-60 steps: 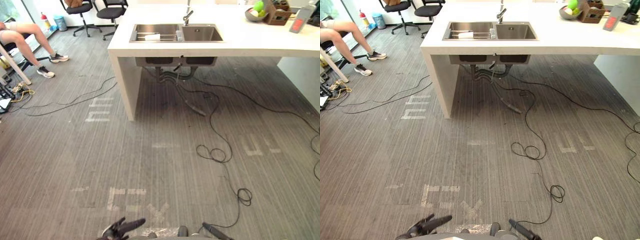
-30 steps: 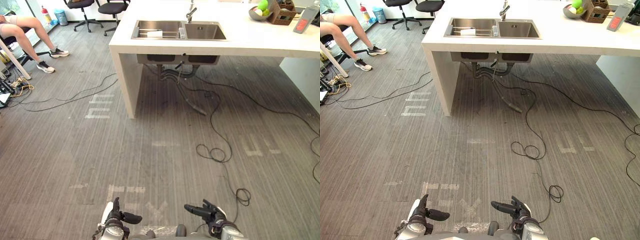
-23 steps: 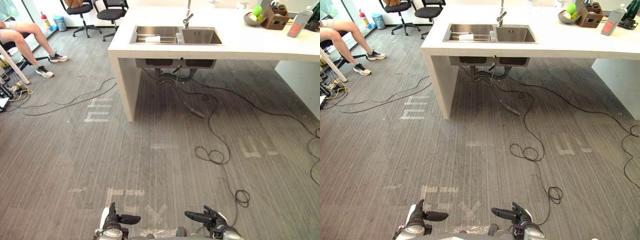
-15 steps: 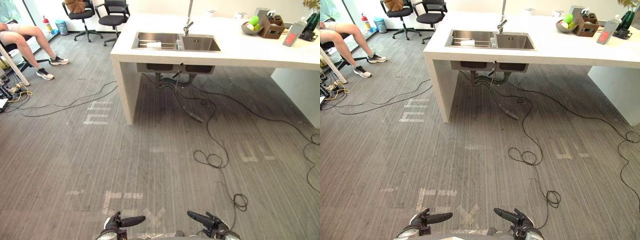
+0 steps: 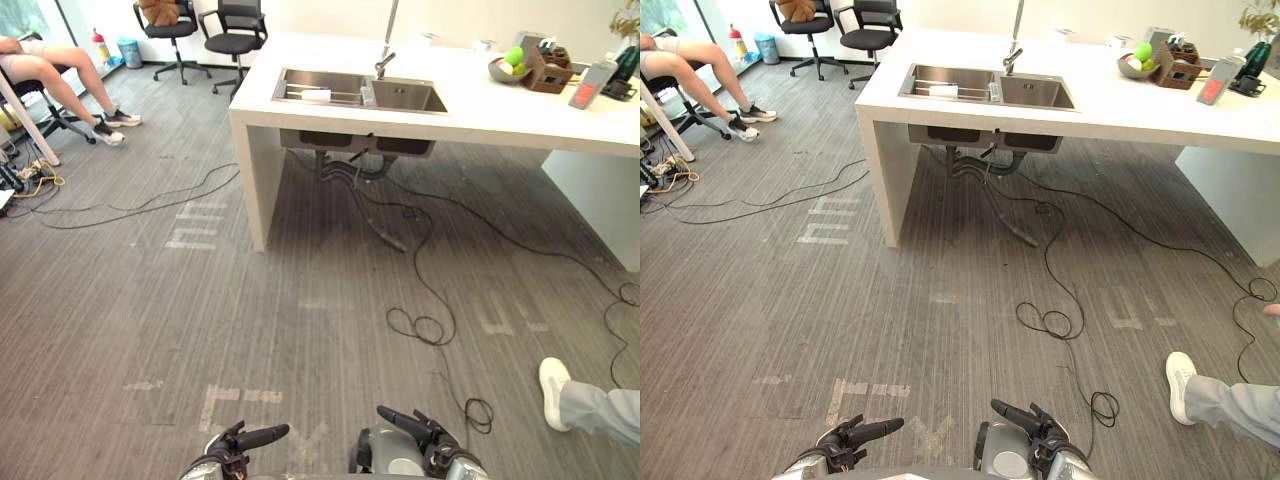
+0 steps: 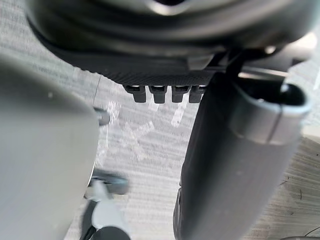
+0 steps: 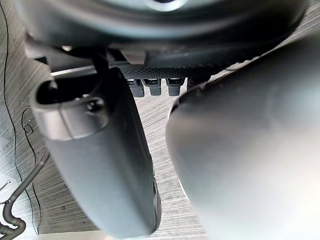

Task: Walk over to the sink, pick up the cup, carry it to the dishwasher, place the cup inside the dishwasher, then close the dishwasher door

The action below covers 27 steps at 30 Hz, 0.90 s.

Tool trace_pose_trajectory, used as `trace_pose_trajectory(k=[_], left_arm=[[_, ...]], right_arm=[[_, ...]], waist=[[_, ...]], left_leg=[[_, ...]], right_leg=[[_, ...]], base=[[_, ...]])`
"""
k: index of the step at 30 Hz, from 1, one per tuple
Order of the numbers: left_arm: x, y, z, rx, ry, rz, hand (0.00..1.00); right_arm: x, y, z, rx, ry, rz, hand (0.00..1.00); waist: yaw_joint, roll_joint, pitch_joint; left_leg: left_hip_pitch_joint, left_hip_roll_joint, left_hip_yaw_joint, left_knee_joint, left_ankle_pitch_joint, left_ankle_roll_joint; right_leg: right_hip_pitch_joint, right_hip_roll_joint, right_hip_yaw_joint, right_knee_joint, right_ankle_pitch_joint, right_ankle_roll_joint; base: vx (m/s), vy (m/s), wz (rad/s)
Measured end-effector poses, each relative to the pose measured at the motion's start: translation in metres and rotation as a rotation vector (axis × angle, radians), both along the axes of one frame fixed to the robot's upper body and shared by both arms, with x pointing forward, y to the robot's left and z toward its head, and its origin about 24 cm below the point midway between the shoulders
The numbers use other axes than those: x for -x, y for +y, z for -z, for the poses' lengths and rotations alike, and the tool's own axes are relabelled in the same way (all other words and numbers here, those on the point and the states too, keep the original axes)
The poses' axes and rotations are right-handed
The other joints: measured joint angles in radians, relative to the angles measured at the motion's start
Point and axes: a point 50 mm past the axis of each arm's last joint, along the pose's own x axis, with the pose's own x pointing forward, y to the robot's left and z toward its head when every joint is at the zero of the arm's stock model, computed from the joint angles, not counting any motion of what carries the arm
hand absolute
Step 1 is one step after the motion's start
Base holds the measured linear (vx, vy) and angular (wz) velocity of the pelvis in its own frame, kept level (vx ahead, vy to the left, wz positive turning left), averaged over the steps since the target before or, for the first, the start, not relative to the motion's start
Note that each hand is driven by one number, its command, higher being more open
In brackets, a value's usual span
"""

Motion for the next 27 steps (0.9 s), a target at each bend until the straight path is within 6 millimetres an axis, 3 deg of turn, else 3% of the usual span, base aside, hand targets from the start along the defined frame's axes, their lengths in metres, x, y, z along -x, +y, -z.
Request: trace_pose_trajectory(k=[3,4,5,6,7,8,10,11,12,13,14,15,17,18,19,20,21,22,23,25,26,27], left_arm=[[0.003,0.0,0.001,0.02,0.026,-0.016,1.0],[0.004,-0.003,0.002,0.029,0.035,-0.017,1.0],[0.003,-0.005,0.002,0.036,0.037,-0.016,1.0],[0.004,-0.009,0.003,0.048,0.049,-0.016,1.0],[0.005,-0.01,0.004,0.051,0.055,-0.018,1.0],[0.007,-0.012,0.004,0.051,0.063,-0.027,1.0],[0.002,-0.01,0.003,0.066,0.036,-0.087,1.0],[0.0,-0.011,0.002,0.074,0.014,-0.115,1.0],[-0.001,-0.011,0.002,0.08,-0.001,-0.14,1.0],[-0.007,-0.012,-0.001,0.088,-0.048,-0.18,1.0],[-0.013,-0.01,-0.005,0.077,-0.082,-0.191,1.0],[-0.016,-0.008,-0.006,0.072,-0.096,-0.191,1.0],[-0.025,-0.01,-0.011,0.079,-0.146,-0.19,1.0],[-0.029,-0.012,-0.013,0.086,-0.162,-0.191,1.0],[-0.03,-0.013,-0.014,0.088,-0.169,-0.193,1.0],[-0.03,-0.016,-0.014,0.088,-0.169,-0.197,1.0],[-0.029,-0.018,-0.014,0.087,-0.162,-0.205,1.0],[-0.029,-0.02,-0.014,0.086,-0.157,-0.207,1.0],[-0.026,-0.019,-0.012,0.083,-0.138,-0.217,1.0],[-0.03,-0.014,-0.014,0.059,-0.131,-0.195,1.0],[-0.036,-0.013,-0.016,0.057,-0.144,-0.192,1.0],[-0.04,-0.016,-0.017,0.065,-0.157,-0.192,1.0]], right_arm=[[0.005,-0.003,0.001,-0.005,0.003,0.048,1.0],[0.007,-0.007,0.001,-0.008,0.011,0.079,1.0],[0.006,-0.01,0.0,-0.007,0.011,0.096,1.0],[0.009,-0.016,0.0,-0.005,0.017,0.128,1.0],[0.01,-0.018,0.0,-0.009,0.022,0.143,1.0],[0.014,-0.018,0.002,-0.014,0.047,0.169,1.0],[0.022,-0.023,0.003,-0.006,0.078,0.182,1.0],[0.026,-0.025,0.004,0.006,0.089,0.166,1.0],[0.029,-0.03,0.003,0.03,0.096,0.139,1.0],[0.03,-0.036,0.003,0.073,0.108,0.071,1.0],[0.03,-0.036,0.003,0.091,0.123,0.023,1.0],[0.032,-0.035,0.004,0.09,0.13,0.02,1.0],[0.028,-0.035,0.003,0.082,0.123,0.04,1.0],[0.023,-0.036,0.002,0.072,0.108,0.061,1.0],[0.018,-0.031,0.002,0.055,0.092,0.078,1.0],[0.013,-0.03,0.0,0.051,0.071,0.087,1.0],[0.009,-0.028,-0.001,0.047,0.054,0.09,1.0],[0.008,-0.028,-0.001,0.046,0.05,0.088,1.0],[0.005,-0.025,-0.002,0.042,0.044,0.068,1.0],[0.005,-0.019,-0.001,0.029,0.044,0.048,1.0],[0.008,-0.02,0.0,0.031,0.053,0.049,1.0],[0.013,-0.023,0.001,0.032,0.077,0.049,1.0]], waist=[[-0.011,-0.002,0.001],[-0.015,0.013,0.003],[-0.017,0.021,0.002],[-0.019,0.048,-0.006],[-0.019,0.063,-0.009],[-0.019,0.069,-0.013],[-0.022,0.078,-0.019],[-0.023,0.092,-0.024],[-0.023,0.11,-0.028],[-0.019,0.135,-0.02],[-0.015,0.127,-0.01],[-0.011,0.121,-0.006],[0.014,0.114,0.015],[0.027,0.11,0.028],[0.035,0.103,0.037],[0.036,0.101,0.039],[0.04,0.113,0.045],[0.041,0.122,0.046],[0.047,0.144,0.051],[0.05,0.111,0.06],[0.049,0.099,0.058],[0.047,0.097,0.058]], left_leg=[[0.021,0.018,-0.03,0.075,-0.101,-0.042],[0.043,0.04,-0.039,0.082,-0.136,-0.061],[0.052,0.056,-0.045,0.078,-0.148,-0.068],[0.075,0.097,-0.052,0.053,-0.175,-0.072],[0.084,0.112,-0.054,0.054,-0.178,-0.073],[0.06,0.131,-0.054,0.13,-0.148,-0.115],[-0.046,0.144,-0.075,0.421,-0.084,-0.139],[-0.159,0.169,-0.074,0.67,0.029,-0.157],[-0.23,0.193,-0.072,0.823,0.079,-0.166],[-0.349,0.22,-0.064,1.085,0.06,-0.141],[-0.45,0.212,-0.055,1.216,0.039,-0.119],[-0.494,0.199,-0.043,1.229,0.034,-0.114],[-0.594,0.159,0.026,1.08,0.011,-0.122],[-0.605,0.139,0.071,0.943,0.006,-0.114],[-0.598,0.101,0.115,0.692,0.014,-0.113],[-0.568,0.058,0.122,0.378,0.073,-0.108],[-0.541,0.038,0.119,0.107,0.181,-0.122],[-0.535,0.042,0.121,0.033,0.206,-0.124],[-0.54,0.068,0.138,0.029,0.275,-0.065],[-0.538,0.06,0.191,0.065,0.338,-0.016],[-0.538,0.049,0.212,0.066,0.338,-0.014],[-0.539,0.022,0.222,0.09,0.347,0.011]], right_leg=[[0.025,-0.006,0.012,-0.156,0.04,0.008],[0.03,0.003,-0.003,-0.123,0.122,-0.008],[0.02,0.01,-0.013,-0.084,0.123,-0.013],[-0.022,0.032,-0.033,0.025,0.076,-0.073],[-0.029,0.042,-0.046,0.058,0.037,-0.09],[-0.033,0.052,-0.058,0.107,-0.024,-0.113],[0.02,0.061,-0.071,0.118,-0.084,-0.115],[0.078,0.081,-0.08,0.081,-0.109,-0.126],[0.116,0.103,-0.081,0.05,-0.115,-0.134],[0.189,0.138,-0.078,-0.003,-0.123,-0.156],[0.254,0.147,-0.075,-0.034,-0.128,-0.163],[0.286,0.148,-0.073,-0.051,-0.133,-0.165],[0.374,0.151,-0.036,-0.123,-0.134,-0.165],[0.414,0.149,-0.008,-0.157,-0.132,-0.159],[0.455,0.142,0.015,-0.188,-0.138,-0.132],[0.483,0.137,0.033,-0.204,-0.15,-0.111],[0.515,0.152,0.06,-0.224,-0.16,-0.095],[0.531,0.165,0.075,-0.236,-0.164,-0.091],[0.576,0.194,0.111,-0.252,-0.185,-0.088],[0.609,0.171,0.12,-0.255,-0.193,-0.082],[0.604,0.15,0.12,-0.239,-0.192,-0.082],[0.602,0.124,0.129,-0.2,-0.191,-0.082]], base=[[0.38,-0.281,0.26],[0.36,-0.247,0.2],[0.45,-0.309,0.3],[0.46,-0.317,0.28],[0.48,-0.309,0.28],[0.5,-0.327,0.17],[0.6,-0.384,0.15],[0.52,-0.283,0.12],[0.53,-0.21,-0.02],[0.52,-0.149,-0.16],[0.52,-0.136,-0.18],[0.49,-0.134,-0.24],[0.44,-0.091,-0.53],[0.53,-0.027,-0.77],[0.63,0.002,-0.73],[0.6,0.053,-0.7],[0.49,0.076,-0.56],[0.57,0.19,-0.66],[0.47,0.184,-0.51],[0.47,0.205,-0.06],[0.54,0.281,0.56],[0.35,0.192,0.51]])
